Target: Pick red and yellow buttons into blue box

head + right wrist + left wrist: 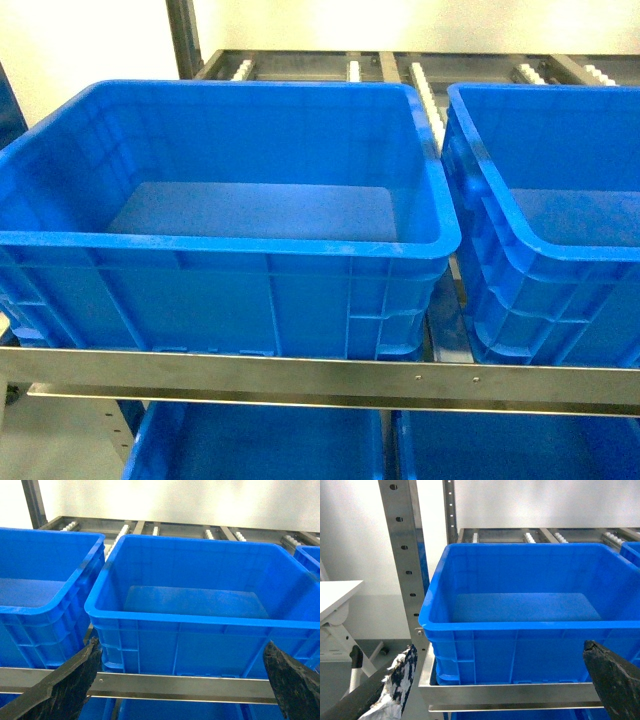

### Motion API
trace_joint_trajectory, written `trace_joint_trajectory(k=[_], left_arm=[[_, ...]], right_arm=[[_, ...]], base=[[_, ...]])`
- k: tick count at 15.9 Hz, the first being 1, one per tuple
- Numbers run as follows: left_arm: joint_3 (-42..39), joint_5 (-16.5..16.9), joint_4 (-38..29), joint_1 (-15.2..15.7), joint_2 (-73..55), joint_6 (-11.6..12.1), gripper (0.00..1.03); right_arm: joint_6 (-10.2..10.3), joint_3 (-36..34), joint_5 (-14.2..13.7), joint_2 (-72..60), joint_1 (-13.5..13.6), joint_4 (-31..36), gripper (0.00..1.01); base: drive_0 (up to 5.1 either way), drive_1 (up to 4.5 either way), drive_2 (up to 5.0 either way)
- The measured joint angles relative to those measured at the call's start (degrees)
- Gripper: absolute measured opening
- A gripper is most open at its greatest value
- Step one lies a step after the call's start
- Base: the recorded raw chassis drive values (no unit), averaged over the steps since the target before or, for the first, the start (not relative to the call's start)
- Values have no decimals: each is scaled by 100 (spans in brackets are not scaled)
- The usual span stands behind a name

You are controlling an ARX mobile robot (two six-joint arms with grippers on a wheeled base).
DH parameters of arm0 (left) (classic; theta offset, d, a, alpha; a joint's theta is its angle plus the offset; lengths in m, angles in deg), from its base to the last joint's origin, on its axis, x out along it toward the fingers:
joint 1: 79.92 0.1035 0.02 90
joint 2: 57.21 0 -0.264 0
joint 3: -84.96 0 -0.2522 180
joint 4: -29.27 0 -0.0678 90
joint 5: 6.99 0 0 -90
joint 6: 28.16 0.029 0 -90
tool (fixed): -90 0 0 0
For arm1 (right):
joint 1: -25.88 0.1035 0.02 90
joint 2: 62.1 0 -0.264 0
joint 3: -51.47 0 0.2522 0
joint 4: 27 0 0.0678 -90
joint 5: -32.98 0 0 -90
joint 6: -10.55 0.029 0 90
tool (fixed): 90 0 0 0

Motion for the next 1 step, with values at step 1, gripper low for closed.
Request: trace_joint_trajectory(k=[1], left_arm=[[0, 0, 0, 0, 0, -2, 98]], right_arm=[[0, 0, -2, 0, 0, 0, 98]], base=[[-486, 152, 340]])
